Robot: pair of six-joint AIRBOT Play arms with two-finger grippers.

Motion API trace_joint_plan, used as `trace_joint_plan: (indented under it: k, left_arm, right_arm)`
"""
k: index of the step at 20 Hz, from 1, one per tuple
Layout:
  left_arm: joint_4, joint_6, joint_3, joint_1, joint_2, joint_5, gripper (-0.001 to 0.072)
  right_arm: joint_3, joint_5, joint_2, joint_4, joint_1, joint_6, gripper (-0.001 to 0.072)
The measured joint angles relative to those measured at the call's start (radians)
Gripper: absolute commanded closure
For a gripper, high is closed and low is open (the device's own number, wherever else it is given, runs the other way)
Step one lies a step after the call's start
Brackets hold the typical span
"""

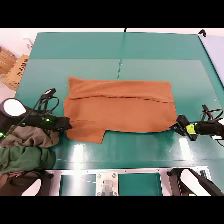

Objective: Fold the shirts.

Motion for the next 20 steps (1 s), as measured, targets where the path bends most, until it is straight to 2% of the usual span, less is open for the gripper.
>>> trace_joint_plan:
  k: [4,8,12,16,17,18,19,20]
  left_arm:
    - [0.022,-0.009,0.105,0.000,0.008,-0.031,0.0691]
    - [0.029,-0.004,0.251,0.000,-0.069,0.024,0.0691]
    - [0.034,0.014,0.443,0.000,-0.256,0.076,0.0690]
    - [0.028,0.031,0.646,0.000,-0.484,0.130,0.0688]
    - [0.019,0.040,0.693,0.000,-0.547,0.152,0.0609]
    - [0.004,0.053,0.734,0.000,-0.607,0.180,0.0296]
    - [-0.012,0.062,0.766,0.000,-0.657,0.216,0.0111]
    - [-0.029,0.068,0.790,0.000,-0.708,0.265,0.0105]
  right_arm:
    - [0.101,0.075,0.038,-0.018,0.002,0.030,0.0695]
    - [0.239,0.076,-0.005,0.046,0.027,0.029,0.0695]
    - [0.427,0.023,-0.167,0.087,0.106,0.021,0.0695]
    - [0.651,-0.020,-0.422,0.103,0.179,0.019,0.0685]
    - [0.709,-0.031,-0.497,0.105,0.193,0.019,0.0635]
    - [0.765,-0.048,-0.571,0.109,0.205,0.019,0.0607]
    - [0.817,-0.065,-0.639,0.117,0.213,0.019,0.0497]
    - [0.869,-0.084,-0.703,0.128,0.218,0.018,0.0379]
